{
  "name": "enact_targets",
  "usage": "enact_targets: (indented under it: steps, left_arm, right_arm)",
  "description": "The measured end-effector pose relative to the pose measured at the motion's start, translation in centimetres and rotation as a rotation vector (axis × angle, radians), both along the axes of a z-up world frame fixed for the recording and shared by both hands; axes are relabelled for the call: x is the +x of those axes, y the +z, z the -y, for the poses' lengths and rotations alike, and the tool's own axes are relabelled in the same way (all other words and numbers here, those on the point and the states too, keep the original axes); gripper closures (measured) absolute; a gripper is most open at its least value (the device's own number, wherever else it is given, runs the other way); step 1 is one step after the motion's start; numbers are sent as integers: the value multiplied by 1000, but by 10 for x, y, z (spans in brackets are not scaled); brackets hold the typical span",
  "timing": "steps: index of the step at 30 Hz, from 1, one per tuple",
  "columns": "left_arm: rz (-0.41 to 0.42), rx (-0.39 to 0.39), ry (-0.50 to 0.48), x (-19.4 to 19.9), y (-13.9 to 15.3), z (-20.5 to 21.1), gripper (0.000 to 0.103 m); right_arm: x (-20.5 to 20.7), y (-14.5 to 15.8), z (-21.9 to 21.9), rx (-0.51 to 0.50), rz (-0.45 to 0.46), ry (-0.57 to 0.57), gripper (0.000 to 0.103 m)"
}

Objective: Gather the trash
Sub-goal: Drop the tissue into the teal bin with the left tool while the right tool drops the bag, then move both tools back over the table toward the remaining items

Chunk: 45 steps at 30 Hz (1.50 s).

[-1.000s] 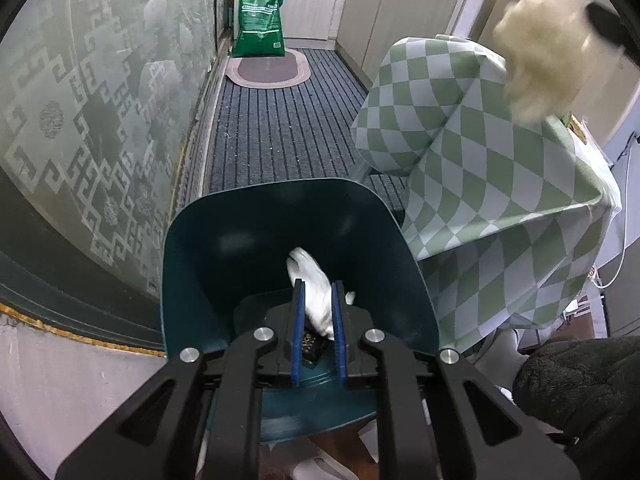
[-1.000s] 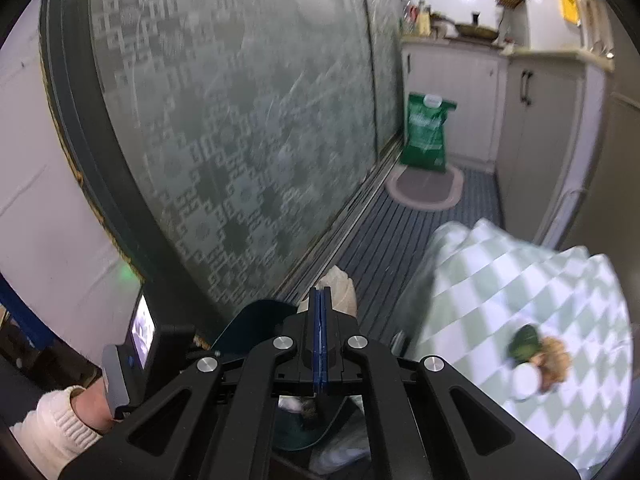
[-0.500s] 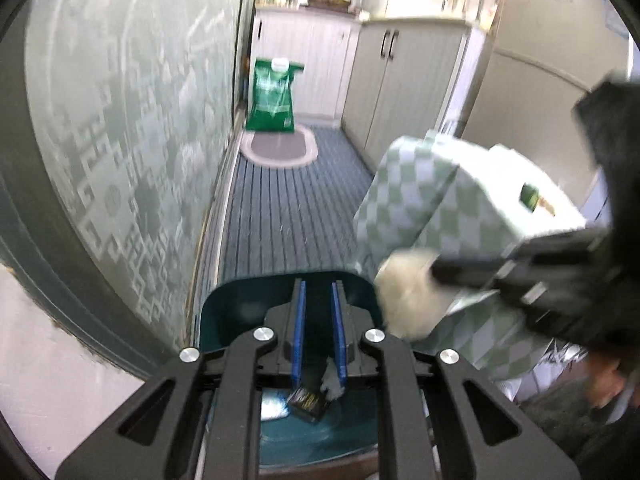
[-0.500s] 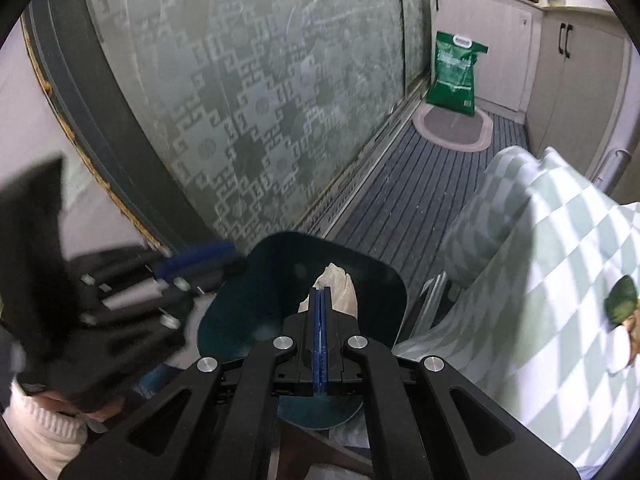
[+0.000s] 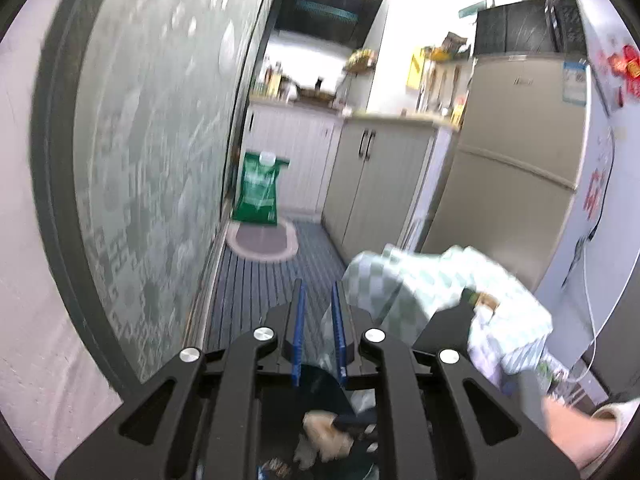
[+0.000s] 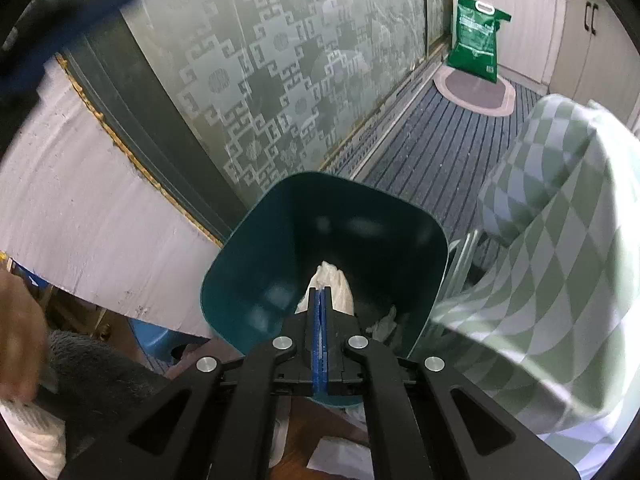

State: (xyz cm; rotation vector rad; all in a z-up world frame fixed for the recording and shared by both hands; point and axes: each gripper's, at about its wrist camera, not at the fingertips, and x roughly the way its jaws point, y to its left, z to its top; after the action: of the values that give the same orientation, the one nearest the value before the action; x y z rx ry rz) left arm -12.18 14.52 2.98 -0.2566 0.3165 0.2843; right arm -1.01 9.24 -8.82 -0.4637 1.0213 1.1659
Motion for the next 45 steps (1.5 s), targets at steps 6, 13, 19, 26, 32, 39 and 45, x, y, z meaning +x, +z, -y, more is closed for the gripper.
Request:
enact_targets:
  steps: [6, 13, 19, 26, 32, 39, 45]
  left_arm:
    - [139, 12, 4, -8, 19, 12, 75]
    - [272, -16, -2, -11, 31, 24, 52]
    - [325, -15, -33, -4, 37, 39, 44]
    - [304, 15, -79, 21, 34, 65, 29]
    - [252, 19, -119, 46, 26, 83, 25]
    - [124, 7, -155, 81, 5, 101, 25]
    - [-7, 19, -187, 112, -18, 122, 24]
  right_arm:
    - [0, -8, 9, 8, -27, -2, 49]
    - [4, 35, 38, 187, 56, -13, 43]
    - [19, 70, 74, 309, 155, -75, 40]
    - [51, 90, 123, 356, 214, -192, 36]
    - [77, 104, 164, 337, 304, -312, 32]
    - [102, 118, 220, 311, 392, -441, 30]
    - [118, 122, 260, 305, 412, -502, 29]
